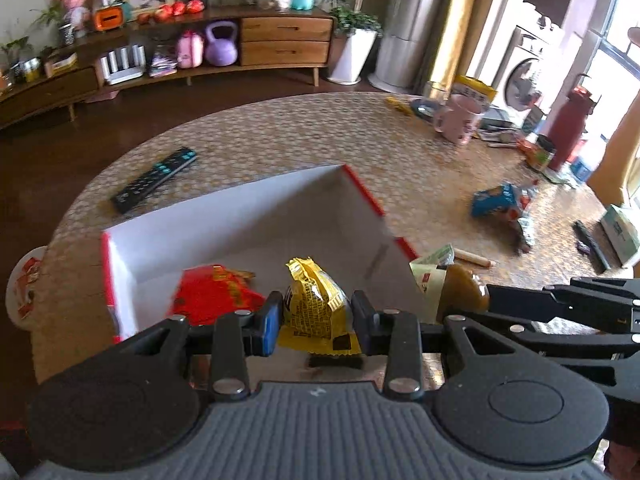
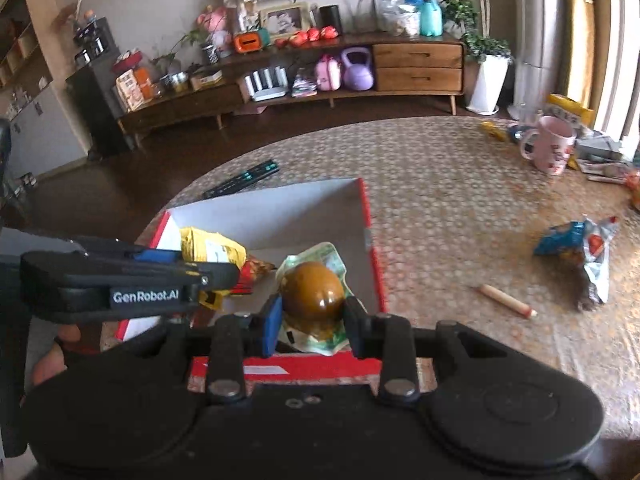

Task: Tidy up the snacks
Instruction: 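Carry the yellow packet and brown egg snack over the red box, then open both tools to drop the yellow packet and egg snack into the box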

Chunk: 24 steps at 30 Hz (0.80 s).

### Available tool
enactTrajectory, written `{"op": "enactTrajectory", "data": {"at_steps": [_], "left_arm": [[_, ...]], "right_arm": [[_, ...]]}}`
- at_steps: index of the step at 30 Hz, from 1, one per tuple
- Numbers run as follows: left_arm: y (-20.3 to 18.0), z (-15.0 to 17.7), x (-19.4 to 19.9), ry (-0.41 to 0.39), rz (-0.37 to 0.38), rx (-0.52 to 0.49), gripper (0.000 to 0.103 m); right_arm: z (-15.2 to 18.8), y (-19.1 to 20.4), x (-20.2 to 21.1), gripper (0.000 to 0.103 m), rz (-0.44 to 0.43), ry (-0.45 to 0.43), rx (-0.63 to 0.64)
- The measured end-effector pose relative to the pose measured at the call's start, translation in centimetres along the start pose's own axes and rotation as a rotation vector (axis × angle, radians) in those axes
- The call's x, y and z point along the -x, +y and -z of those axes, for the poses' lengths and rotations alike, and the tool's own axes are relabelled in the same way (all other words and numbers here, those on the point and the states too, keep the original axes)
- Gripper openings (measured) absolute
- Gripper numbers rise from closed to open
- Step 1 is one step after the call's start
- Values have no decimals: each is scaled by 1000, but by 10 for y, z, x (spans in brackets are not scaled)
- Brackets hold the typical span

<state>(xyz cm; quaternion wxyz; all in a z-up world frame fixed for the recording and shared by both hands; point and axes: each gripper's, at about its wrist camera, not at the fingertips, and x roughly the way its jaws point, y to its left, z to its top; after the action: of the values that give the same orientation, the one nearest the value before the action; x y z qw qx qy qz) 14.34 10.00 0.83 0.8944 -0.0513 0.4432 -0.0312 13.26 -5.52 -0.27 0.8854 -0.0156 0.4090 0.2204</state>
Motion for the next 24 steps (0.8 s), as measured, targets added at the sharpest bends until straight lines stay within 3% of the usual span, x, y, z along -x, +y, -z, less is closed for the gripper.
{"op": "enactTrajectory", "data": {"at_steps": [9, 17, 24], "left_arm": [[49, -2, -25, 36, -92, 61, 36], [61, 13, -51, 117, -103, 42, 36], [53, 24, -67, 162, -68, 40, 36]], "right_arm": [[-3, 26, -46, 32, 0, 67, 33], [5, 42, -85, 32, -3, 134, 71], [11, 44, -102, 32, 3, 189, 81]]}}
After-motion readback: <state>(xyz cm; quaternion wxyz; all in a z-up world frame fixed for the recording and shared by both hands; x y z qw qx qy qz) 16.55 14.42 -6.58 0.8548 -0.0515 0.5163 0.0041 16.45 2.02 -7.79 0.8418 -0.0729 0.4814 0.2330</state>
